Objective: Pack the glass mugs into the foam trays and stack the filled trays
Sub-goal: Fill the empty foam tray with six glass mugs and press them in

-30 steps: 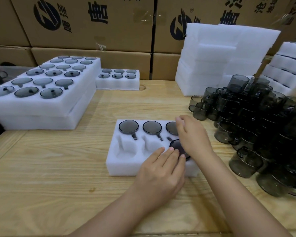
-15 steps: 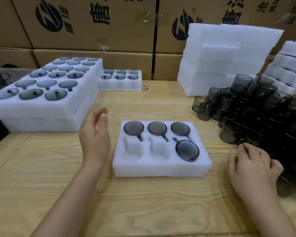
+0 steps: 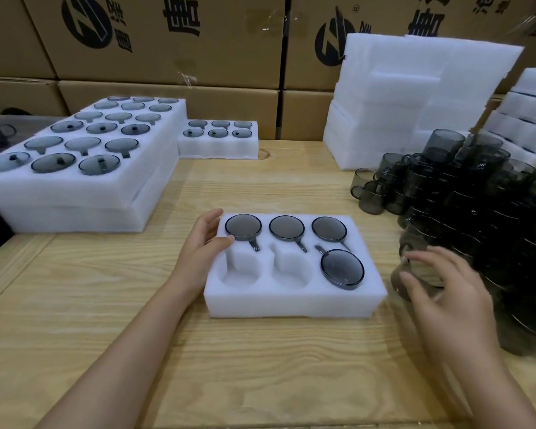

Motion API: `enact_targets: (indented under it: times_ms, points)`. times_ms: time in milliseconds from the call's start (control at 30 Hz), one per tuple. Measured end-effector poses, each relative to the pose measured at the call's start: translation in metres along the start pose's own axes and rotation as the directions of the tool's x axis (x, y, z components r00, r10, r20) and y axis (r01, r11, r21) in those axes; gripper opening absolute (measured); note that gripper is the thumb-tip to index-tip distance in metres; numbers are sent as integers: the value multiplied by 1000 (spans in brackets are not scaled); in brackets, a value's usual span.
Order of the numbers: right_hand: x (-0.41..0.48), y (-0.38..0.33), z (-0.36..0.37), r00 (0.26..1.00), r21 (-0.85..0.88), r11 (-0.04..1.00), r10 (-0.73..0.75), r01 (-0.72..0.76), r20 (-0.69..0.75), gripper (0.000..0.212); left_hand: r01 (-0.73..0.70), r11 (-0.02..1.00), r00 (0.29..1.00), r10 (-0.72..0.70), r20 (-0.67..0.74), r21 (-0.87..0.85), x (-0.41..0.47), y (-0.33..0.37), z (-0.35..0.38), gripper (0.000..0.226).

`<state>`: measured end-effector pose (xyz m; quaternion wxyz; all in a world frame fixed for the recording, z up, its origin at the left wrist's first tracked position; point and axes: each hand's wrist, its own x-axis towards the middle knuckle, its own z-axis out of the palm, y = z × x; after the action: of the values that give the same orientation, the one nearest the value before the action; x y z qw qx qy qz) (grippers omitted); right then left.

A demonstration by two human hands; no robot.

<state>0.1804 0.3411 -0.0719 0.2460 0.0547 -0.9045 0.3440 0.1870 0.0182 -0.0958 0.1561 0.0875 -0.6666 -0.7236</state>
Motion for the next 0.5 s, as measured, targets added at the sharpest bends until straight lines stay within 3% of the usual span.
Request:
enact_targets:
  times_ms: [67, 133, 267, 367, 500]
  points:
    - [3, -17, -7, 993, 111, 992, -55, 66, -105, 34, 5, 1000, 1000, -5, 1, -7, 0, 1, 1, 61]
    - [5, -40, -12, 989, 270, 955, -102, 127, -107, 40, 11, 1000, 1000, -11, 2, -13, 0, 1, 2, 60]
    - [3, -95, -2, 950, 489, 857, -270, 163, 157, 38, 8, 1000, 1000, -8, 5, -4, 0, 0, 1, 58]
    - [0, -115, 18, 865, 465, 867, -362, 177, 346, 38, -2, 1000, 1000, 2, 8, -10, 2, -1, 2, 55]
    - [2, -112, 35, 835, 340, 918, -344, 204, 430, 40, -15, 1000, 1000, 15, 6, -14, 1, -2, 1, 56]
